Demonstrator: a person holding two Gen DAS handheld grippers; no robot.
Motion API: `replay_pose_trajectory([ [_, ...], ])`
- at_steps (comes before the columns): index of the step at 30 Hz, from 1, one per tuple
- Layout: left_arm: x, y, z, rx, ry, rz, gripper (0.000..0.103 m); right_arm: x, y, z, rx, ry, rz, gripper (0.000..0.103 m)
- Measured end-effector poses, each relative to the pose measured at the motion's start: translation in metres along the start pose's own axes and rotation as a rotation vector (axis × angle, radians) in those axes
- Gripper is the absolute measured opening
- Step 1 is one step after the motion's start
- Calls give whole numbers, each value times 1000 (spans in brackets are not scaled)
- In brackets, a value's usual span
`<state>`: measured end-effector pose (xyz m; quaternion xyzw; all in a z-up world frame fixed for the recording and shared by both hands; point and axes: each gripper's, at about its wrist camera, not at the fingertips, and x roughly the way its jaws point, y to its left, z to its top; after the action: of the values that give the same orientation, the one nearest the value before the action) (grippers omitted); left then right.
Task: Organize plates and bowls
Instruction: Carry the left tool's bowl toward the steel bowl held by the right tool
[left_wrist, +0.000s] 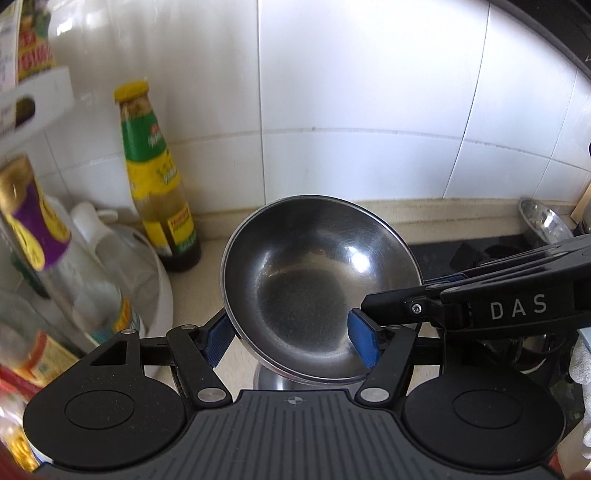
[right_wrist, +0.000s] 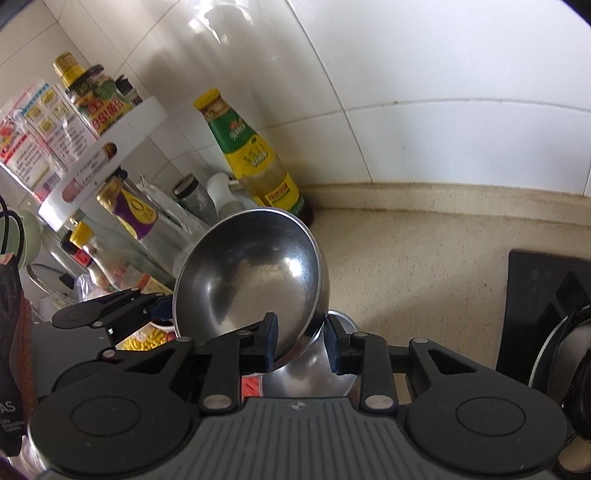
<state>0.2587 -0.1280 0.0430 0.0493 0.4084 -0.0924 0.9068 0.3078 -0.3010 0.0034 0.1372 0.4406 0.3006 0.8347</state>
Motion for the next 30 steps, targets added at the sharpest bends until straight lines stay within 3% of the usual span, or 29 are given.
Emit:
replay_pose_trajectory([
  [12, 33, 2, -36, -35, 111, 3, 75, 34, -12, -27, -23, 115, -32, 30],
  [23, 30, 20, -51, -99, 119, 31, 81, 36, -34, -43, 24, 88, 8, 30],
  [30, 40, 26, -55, -85, 148, -30, 81, 44, -45, -58, 117, 82, 3, 30],
])
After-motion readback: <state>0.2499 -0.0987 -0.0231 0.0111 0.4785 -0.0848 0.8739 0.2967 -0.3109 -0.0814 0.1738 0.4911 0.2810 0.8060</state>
